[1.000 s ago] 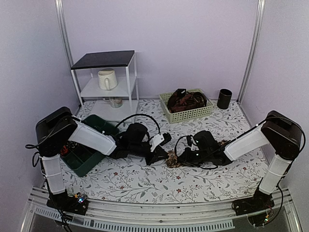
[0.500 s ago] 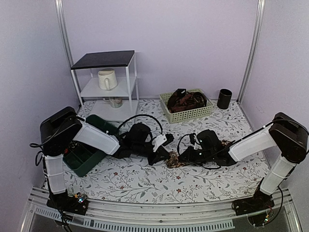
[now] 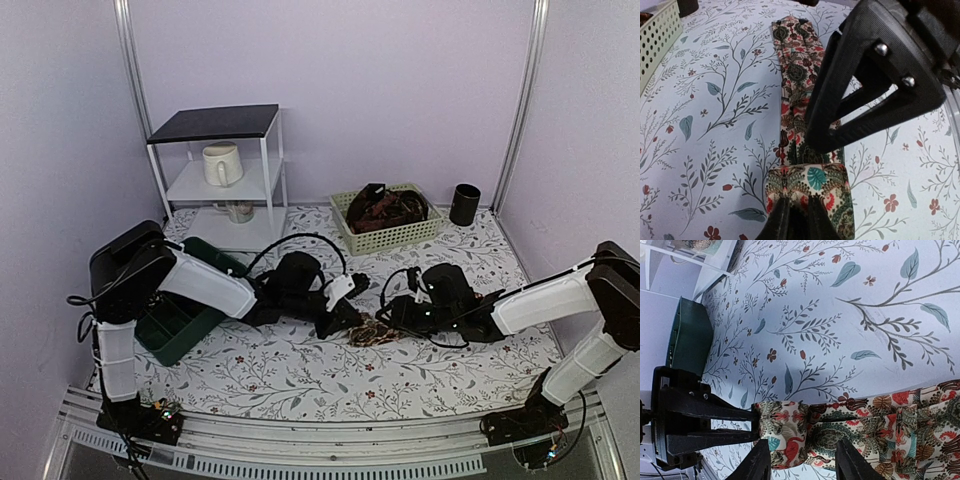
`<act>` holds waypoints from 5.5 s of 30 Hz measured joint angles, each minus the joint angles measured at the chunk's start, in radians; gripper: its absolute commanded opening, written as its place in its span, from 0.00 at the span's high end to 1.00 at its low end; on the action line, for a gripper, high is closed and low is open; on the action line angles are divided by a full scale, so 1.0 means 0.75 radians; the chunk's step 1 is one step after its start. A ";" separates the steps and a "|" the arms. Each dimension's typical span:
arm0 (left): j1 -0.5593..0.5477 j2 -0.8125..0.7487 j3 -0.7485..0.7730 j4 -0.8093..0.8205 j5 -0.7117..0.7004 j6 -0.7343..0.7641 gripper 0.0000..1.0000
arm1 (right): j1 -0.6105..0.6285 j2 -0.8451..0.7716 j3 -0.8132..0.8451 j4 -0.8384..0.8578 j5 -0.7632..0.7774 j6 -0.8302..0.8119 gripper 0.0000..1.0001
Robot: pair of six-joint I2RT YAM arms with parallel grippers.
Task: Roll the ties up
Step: Roll the tie at the center of the board.
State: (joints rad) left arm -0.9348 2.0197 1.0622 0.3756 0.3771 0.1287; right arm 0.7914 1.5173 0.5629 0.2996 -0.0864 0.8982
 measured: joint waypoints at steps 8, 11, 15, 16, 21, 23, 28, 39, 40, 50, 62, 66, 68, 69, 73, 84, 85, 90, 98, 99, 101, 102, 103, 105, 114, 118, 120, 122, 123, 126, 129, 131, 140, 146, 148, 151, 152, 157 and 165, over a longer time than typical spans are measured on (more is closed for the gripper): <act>-0.008 0.055 0.054 0.001 0.003 -0.002 0.86 | -0.004 0.051 0.064 -0.004 -0.096 -0.046 0.55; -0.012 0.056 0.056 0.007 -0.001 -0.008 0.83 | -0.004 0.082 0.082 -0.005 -0.115 -0.058 0.60; -0.015 0.047 0.025 0.050 -0.032 -0.028 0.72 | -0.009 0.130 0.092 -0.004 -0.128 -0.063 0.67; -0.015 0.040 0.005 0.070 -0.040 -0.034 0.68 | -0.009 0.138 0.092 -0.006 -0.132 -0.062 0.69; -0.016 -0.044 -0.083 0.118 -0.111 -0.063 0.49 | -0.010 0.158 0.092 -0.006 -0.144 -0.058 0.75; -0.016 -0.099 -0.120 0.146 -0.152 -0.074 0.43 | -0.010 0.158 0.092 -0.004 -0.147 -0.050 0.76; -0.007 -0.221 -0.220 0.252 -0.210 -0.106 0.30 | -0.010 0.158 0.076 0.017 -0.159 0.010 0.76; -0.004 -0.141 -0.233 0.278 -0.102 -0.056 0.16 | -0.021 0.169 0.025 0.076 -0.172 0.125 0.77; -0.004 -0.116 -0.220 0.272 -0.089 -0.045 0.15 | -0.025 0.169 0.020 0.084 -0.173 0.134 0.77; -0.004 0.078 -0.056 0.125 0.032 0.079 0.11 | -0.038 0.169 0.005 0.104 -0.179 0.179 0.77; -0.004 0.186 0.094 0.027 0.108 0.156 0.38 | -0.039 0.169 0.003 0.108 -0.185 0.178 0.76; -0.004 0.187 0.101 0.007 0.158 0.198 0.48 | -0.043 0.169 0.003 0.106 -0.203 0.160 0.76; -0.003 0.187 0.101 -0.001 0.181 0.218 0.50 | -0.044 0.169 0.003 0.105 -0.210 0.144 0.76; 0.001 0.187 0.100 -0.004 0.193 0.232 0.51 | -0.044 0.169 0.003 0.104 -0.213 0.141 0.76; 0.004 0.187 0.101 -0.021 0.216 0.257 0.41 | -0.045 0.179 0.003 0.110 -0.229 0.125 0.76; 0.019 0.105 -0.002 -0.011 0.122 0.215 0.33 | -0.046 0.261 0.040 0.185 -0.287 0.133 0.78; 0.028 0.064 -0.051 -0.003 0.113 0.200 0.33 | -0.043 0.263 0.043 0.185 -0.287 0.141 0.78; 0.067 -0.105 -0.211 0.010 0.077 0.162 0.61 | -0.041 0.264 0.043 0.186 -0.283 0.155 0.78; 0.068 -0.127 -0.279 0.070 0.006 0.077 1.00 | -0.043 0.263 0.026 0.205 -0.260 0.143 0.78; 0.066 -0.113 -0.279 0.084 -0.002 0.070 1.00 | -0.044 0.263 0.026 0.205 -0.259 0.141 0.78; 0.062 -0.065 -0.278 0.131 -0.029 0.048 1.00 | -0.045 0.263 0.026 0.205 -0.258 0.133 0.78; 0.061 -0.043 -0.278 0.146 -0.038 0.037 1.00 | -0.046 0.263 0.026 0.204 -0.257 0.129 0.78; 0.060 -0.023 -0.280 0.175 -0.040 0.028 1.00 | -0.047 0.262 0.026 0.204 -0.257 0.126 0.78; 0.053 -0.006 -0.270 0.202 -0.044 0.018 1.00 | -0.047 0.262 0.026 0.204 -0.257 0.119 0.77; 0.034 0.055 -0.199 0.226 -0.019 -0.009 1.00 | -0.054 0.254 0.026 0.191 -0.257 0.092 0.78; 0.031 0.055 -0.198 0.229 0.041 -0.031 1.00 | -0.055 0.240 0.026 0.161 -0.247 0.070 0.77; 0.028 0.053 -0.198 0.231 0.073 -0.044 1.00 | -0.056 0.236 0.027 0.144 -0.246 0.054 0.78; 0.027 0.050 -0.198 0.231 0.097 -0.055 1.00 | -0.056 0.235 0.035 0.122 -0.246 0.031 0.78; 0.027 0.048 -0.198 0.231 0.110 -0.061 1.00 | -0.058 0.235 0.042 0.111 -0.246 0.022 0.77; 0.027 0.047 -0.196 0.239 0.136 -0.076 1.00 | -0.061 0.235 0.056 0.084 -0.248 -0.006 0.77; 0.027 0.047 -0.195 0.243 0.150 -0.085 1.00 | -0.061 0.235 0.069 0.062 -0.250 -0.028 0.78; 0.027 0.047 -0.193 0.241 0.151 -0.088 1.00 | -0.061 0.235 0.076 0.050 -0.260 -0.039 0.78; 0.033 -0.038 -0.188 0.216 0.147 -0.087 1.00 | 0.003 0.243 0.136 -0.036 -0.262 -0.050 0.78; 0.035 -0.097 -0.188 0.230 0.152 -0.088 1.00 | 0.042 0.248 0.141 -0.062 -0.245 -0.019 0.78; 0.035 -0.096 -0.188 0.227 0.152 -0.093 1.00 | 0.043 0.248 0.141 -0.064 -0.231 -0.011 0.78; 0.035 -0.094 -0.188 0.229 0.157 -0.100 1.00 | 0.043 0.248 0.141 -0.064 -0.207 -0.005 0.78; 0.035 -0.090 -0.188 0.233 0.159 -0.103 1.00 | 0.043 0.247 0.141 -0.064 -0.200 -0.004 0.78; 0.035 -0.054 -0.188 0.252 0.164 -0.114 1.00 | 0.043 0.247 0.144 -0.064 -0.187 -0.006 0.79; 0.035 -0.099 -0.216 0.285 0.087 -0.163 0.89 | 0.043 0.249 0.151 -0.061 -0.179 -0.006 0.79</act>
State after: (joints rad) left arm -0.9089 1.9457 0.9001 0.5892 0.4427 0.0067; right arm 0.8238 1.7039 0.6762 0.2539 -0.2207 0.8936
